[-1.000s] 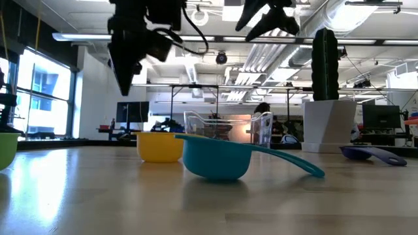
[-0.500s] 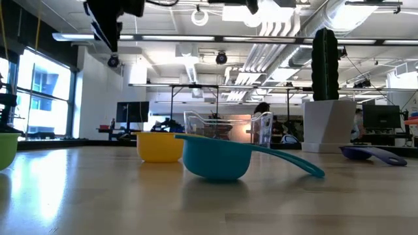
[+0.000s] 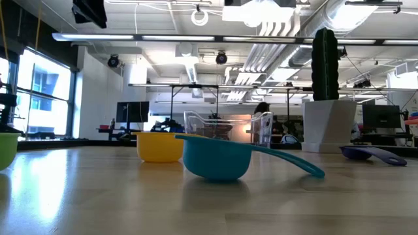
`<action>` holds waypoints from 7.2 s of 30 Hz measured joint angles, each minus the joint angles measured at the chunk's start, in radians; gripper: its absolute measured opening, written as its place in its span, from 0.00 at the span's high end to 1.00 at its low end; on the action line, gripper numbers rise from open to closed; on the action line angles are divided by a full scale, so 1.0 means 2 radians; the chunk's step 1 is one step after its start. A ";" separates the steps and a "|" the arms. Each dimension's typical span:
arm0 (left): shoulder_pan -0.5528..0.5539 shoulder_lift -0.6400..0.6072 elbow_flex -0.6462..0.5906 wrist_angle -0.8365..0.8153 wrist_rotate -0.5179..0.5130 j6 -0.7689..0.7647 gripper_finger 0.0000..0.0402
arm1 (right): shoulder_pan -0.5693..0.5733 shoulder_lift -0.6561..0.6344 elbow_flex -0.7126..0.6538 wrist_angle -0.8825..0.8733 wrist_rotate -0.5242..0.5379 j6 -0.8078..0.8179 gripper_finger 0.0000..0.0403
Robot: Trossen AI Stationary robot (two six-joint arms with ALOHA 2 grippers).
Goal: Nest measuring cups in basket
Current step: Stack the yellow measuring cup on top of the blue measuring cup, then stack the green measuring cup on top of the yellow measuring cup
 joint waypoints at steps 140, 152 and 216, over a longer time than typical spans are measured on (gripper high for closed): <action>0.000 -0.016 0.000 -0.003 -0.047 -0.019 0.81 | 0.353 0.255 0.224 -0.805 0.070 0.812 1.00; 0.000 -0.016 0.000 -0.003 -0.047 -0.020 0.81 | 0.379 0.254 0.202 -0.810 0.050 0.822 1.00; 0.000 -0.007 0.000 -0.003 -0.037 0.004 0.73 | 0.317 0.232 0.181 -0.789 0.068 0.785 0.73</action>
